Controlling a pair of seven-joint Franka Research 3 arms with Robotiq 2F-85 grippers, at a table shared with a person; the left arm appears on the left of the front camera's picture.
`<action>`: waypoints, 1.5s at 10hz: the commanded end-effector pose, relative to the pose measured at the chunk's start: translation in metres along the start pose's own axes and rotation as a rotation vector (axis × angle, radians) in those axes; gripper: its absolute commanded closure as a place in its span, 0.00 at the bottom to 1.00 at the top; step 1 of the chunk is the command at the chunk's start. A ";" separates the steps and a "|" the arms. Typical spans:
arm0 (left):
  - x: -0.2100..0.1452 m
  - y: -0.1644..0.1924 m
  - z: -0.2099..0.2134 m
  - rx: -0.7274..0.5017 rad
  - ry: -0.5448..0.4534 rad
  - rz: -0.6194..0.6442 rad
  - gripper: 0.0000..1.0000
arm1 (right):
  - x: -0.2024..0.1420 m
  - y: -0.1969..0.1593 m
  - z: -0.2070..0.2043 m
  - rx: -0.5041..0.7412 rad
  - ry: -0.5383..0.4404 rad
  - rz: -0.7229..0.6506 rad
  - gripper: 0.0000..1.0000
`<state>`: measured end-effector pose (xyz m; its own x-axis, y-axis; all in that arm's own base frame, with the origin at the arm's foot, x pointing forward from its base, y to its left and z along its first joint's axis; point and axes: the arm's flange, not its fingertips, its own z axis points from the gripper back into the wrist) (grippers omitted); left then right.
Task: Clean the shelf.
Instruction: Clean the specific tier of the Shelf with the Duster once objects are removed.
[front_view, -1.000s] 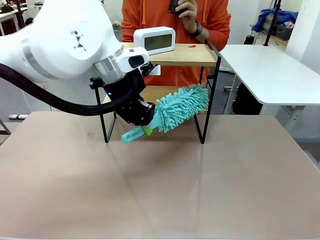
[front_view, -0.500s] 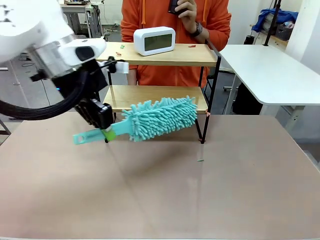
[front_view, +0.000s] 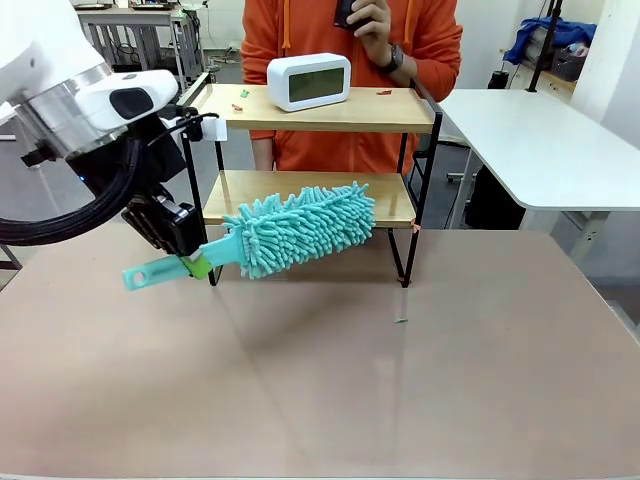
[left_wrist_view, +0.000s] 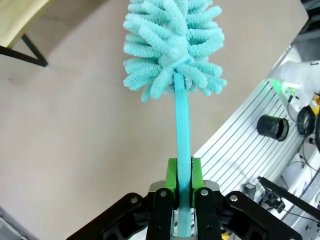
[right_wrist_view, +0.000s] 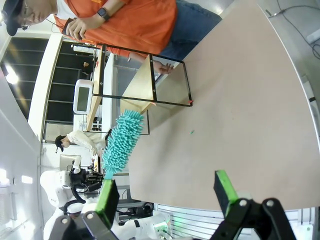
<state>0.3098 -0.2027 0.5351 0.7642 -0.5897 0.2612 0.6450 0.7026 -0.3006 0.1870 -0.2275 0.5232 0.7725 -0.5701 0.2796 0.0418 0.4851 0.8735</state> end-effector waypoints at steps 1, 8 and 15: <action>-0.004 0.005 0.011 -0.048 -0.034 0.007 0.98 | 0.002 0.002 -0.001 0.025 -0.011 0.026 0.00; -0.100 0.055 0.112 -0.308 0.029 -0.097 0.98 | 0.002 0.002 -0.001 0.025 -0.011 0.026 0.00; -0.240 0.119 0.166 -0.242 -0.285 0.196 0.98 | 0.002 0.002 -0.001 0.025 -0.011 0.026 0.00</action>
<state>0.2128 0.0805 0.5980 0.8590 -0.3314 0.3904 0.5088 0.6383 -0.5777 0.1870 -0.2274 0.5232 0.7729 -0.5697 0.2794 0.0420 0.4853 0.8733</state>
